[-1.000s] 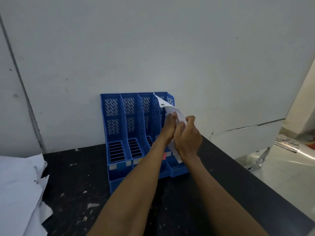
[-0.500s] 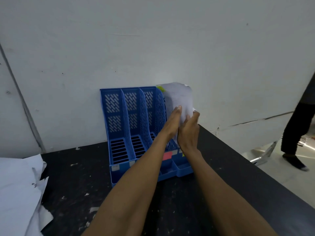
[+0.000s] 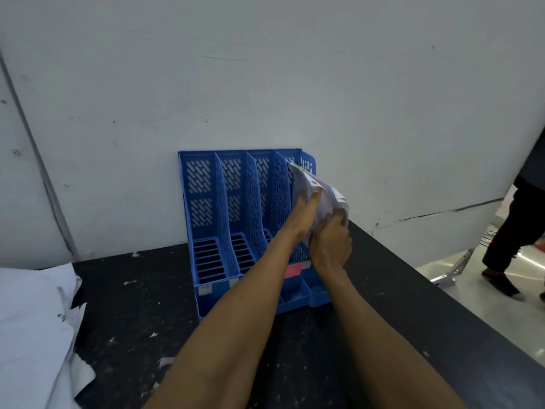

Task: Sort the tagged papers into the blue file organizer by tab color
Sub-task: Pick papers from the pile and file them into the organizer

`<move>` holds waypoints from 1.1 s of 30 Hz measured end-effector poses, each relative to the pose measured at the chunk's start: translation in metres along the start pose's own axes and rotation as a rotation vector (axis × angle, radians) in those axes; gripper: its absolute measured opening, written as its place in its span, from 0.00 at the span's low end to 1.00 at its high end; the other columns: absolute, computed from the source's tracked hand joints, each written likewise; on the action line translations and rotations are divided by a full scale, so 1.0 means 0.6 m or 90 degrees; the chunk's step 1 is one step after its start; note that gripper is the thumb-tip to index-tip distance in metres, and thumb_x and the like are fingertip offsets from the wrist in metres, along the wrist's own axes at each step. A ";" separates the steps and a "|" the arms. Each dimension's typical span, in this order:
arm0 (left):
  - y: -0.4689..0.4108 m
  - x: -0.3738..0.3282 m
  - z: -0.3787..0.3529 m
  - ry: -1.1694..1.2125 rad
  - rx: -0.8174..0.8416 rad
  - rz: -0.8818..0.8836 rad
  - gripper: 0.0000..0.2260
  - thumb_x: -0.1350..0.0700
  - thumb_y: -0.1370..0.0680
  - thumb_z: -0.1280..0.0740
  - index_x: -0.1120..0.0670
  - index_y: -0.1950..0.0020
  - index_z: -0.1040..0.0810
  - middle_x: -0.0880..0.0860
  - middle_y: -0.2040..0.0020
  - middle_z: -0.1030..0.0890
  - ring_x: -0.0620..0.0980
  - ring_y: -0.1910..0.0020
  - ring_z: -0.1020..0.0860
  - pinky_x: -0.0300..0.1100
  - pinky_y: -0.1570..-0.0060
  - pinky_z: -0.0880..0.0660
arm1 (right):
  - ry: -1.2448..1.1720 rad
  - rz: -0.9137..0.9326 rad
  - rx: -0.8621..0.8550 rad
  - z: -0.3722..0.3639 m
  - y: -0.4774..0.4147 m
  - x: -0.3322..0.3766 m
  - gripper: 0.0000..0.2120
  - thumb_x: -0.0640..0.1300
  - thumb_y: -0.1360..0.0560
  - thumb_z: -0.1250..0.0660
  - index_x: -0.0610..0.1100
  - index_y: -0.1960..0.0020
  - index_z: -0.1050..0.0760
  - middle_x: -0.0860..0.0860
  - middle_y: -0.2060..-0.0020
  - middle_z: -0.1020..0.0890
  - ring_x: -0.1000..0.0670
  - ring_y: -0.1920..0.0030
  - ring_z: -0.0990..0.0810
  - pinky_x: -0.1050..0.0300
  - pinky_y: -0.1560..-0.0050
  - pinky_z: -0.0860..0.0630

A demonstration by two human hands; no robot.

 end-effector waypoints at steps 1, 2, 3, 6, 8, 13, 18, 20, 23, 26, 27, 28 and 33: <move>0.004 -0.004 0.001 -0.001 0.001 -0.002 0.51 0.18 0.40 0.47 0.39 0.22 0.51 0.52 0.21 0.44 0.56 0.25 0.39 0.60 0.29 0.38 | 0.025 0.007 0.003 0.001 0.000 0.001 0.18 0.46 0.21 0.42 0.39 0.35 0.37 0.38 0.49 0.20 0.35 0.53 0.19 0.46 0.57 0.24; 0.008 -0.008 0.002 -0.003 0.003 -0.011 0.48 0.19 0.38 0.47 0.39 0.22 0.51 0.52 0.21 0.44 0.56 0.25 0.39 0.60 0.29 0.38 | 0.054 0.000 0.021 0.001 0.001 0.001 0.20 0.46 0.22 0.40 0.39 0.34 0.37 0.39 0.49 0.19 0.35 0.53 0.19 0.46 0.56 0.24; 0.014 -0.013 0.003 -0.007 0.005 -0.020 0.46 0.20 0.35 0.47 0.39 0.22 0.51 0.52 0.22 0.43 0.56 0.25 0.39 0.59 0.29 0.38 | 0.077 -0.010 0.036 0.002 0.001 0.002 0.21 0.45 0.23 0.39 0.40 0.33 0.37 0.39 0.49 0.19 0.35 0.52 0.19 0.46 0.55 0.24; 0.022 -0.020 0.008 -0.002 0.009 -0.026 0.44 0.21 0.34 0.48 0.38 0.22 0.51 0.52 0.21 0.44 0.56 0.25 0.40 0.58 0.28 0.39 | 0.098 -0.016 0.031 0.010 0.002 0.009 0.22 0.45 0.22 0.38 0.40 0.31 0.38 0.39 0.47 0.19 0.36 0.51 0.19 0.46 0.54 0.24; 0.030 -0.027 0.008 0.000 0.010 -0.032 0.40 0.24 0.29 0.49 0.40 0.22 0.52 0.52 0.21 0.45 0.55 0.24 0.40 0.53 0.28 0.40 | 0.070 -0.004 -0.003 0.021 0.007 0.018 0.23 0.44 0.22 0.40 0.39 0.30 0.40 0.39 0.46 0.20 0.35 0.52 0.19 0.47 0.56 0.24; 0.044 -0.038 0.016 -0.005 0.008 -0.057 0.35 0.27 0.26 0.48 0.41 0.23 0.46 0.51 0.24 0.37 0.50 0.30 0.32 0.51 0.31 0.34 | -0.010 0.040 -0.084 0.033 0.017 0.038 0.18 0.42 0.21 0.42 0.40 0.33 0.38 0.43 0.36 0.28 0.38 0.51 0.20 0.51 0.61 0.26; 0.067 -0.057 0.035 -0.008 0.001 -0.059 0.33 0.31 0.23 0.49 0.43 0.21 0.49 0.50 0.22 0.42 0.50 0.26 0.38 0.52 0.27 0.39 | -0.055 0.080 -0.122 0.043 0.032 0.083 0.22 0.49 0.20 0.40 0.42 0.30 0.38 0.45 0.34 0.30 0.47 0.39 0.27 0.55 0.47 0.24; 0.082 -0.062 0.052 -0.022 -0.005 -0.045 0.36 0.29 0.24 0.49 0.44 0.21 0.51 0.47 0.21 0.47 0.50 0.24 0.41 0.53 0.26 0.43 | -0.042 0.100 -0.082 0.040 0.044 0.107 0.23 0.47 0.20 0.39 0.41 0.28 0.39 0.45 0.32 0.31 0.47 0.41 0.25 0.60 0.52 0.28; 0.111 -0.069 0.090 -0.038 -0.024 -0.030 0.41 0.25 0.29 0.48 0.43 0.21 0.52 0.44 0.21 0.51 0.51 0.23 0.44 0.56 0.25 0.46 | -0.039 0.150 -0.039 0.029 0.070 0.149 0.26 0.46 0.20 0.37 0.42 0.26 0.42 0.43 0.31 0.32 0.44 0.42 0.23 0.55 0.54 0.25; 0.151 -0.081 0.149 -0.064 -0.053 -0.027 0.40 0.26 0.27 0.47 0.45 0.21 0.50 0.46 0.21 0.48 0.51 0.25 0.39 0.56 0.26 0.43 | -0.040 0.176 -0.016 0.018 0.103 0.197 0.24 0.46 0.19 0.41 0.41 0.26 0.42 0.43 0.31 0.33 0.43 0.45 0.22 0.55 0.59 0.30; 0.171 -0.084 0.180 -0.076 -0.073 -0.023 0.39 0.28 0.26 0.47 0.48 0.21 0.47 0.50 0.21 0.45 0.52 0.25 0.37 0.56 0.26 0.42 | -0.052 0.183 -0.003 0.010 0.122 0.220 0.23 0.47 0.19 0.42 0.41 0.26 0.41 0.43 0.31 0.33 0.43 0.46 0.22 0.56 0.60 0.32; 0.189 -0.087 0.207 -0.086 -0.091 -0.019 0.39 0.28 0.25 0.47 0.52 0.22 0.44 0.54 0.22 0.42 0.55 0.26 0.36 0.56 0.26 0.41 | -0.067 0.188 0.010 0.004 0.139 0.240 0.23 0.47 0.19 0.43 0.41 0.27 0.40 0.43 0.32 0.32 0.43 0.47 0.22 0.55 0.60 0.32; 0.305 -0.079 0.360 -0.126 -0.206 0.043 0.31 0.34 0.20 0.51 0.52 0.24 0.38 0.55 0.30 0.29 0.50 0.37 0.28 0.46 0.36 0.35 | -0.159 0.227 0.115 -0.050 0.249 0.327 0.19 0.45 0.20 0.42 0.42 0.30 0.36 0.44 0.38 0.26 0.44 0.46 0.23 0.53 0.55 0.29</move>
Point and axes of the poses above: each hand's wrist, its own y-axis away from the middle knuckle, its own z-axis out of the back of the hand, x = y × z, the point moved 3 cm from there along -y, towards the middle knuckle
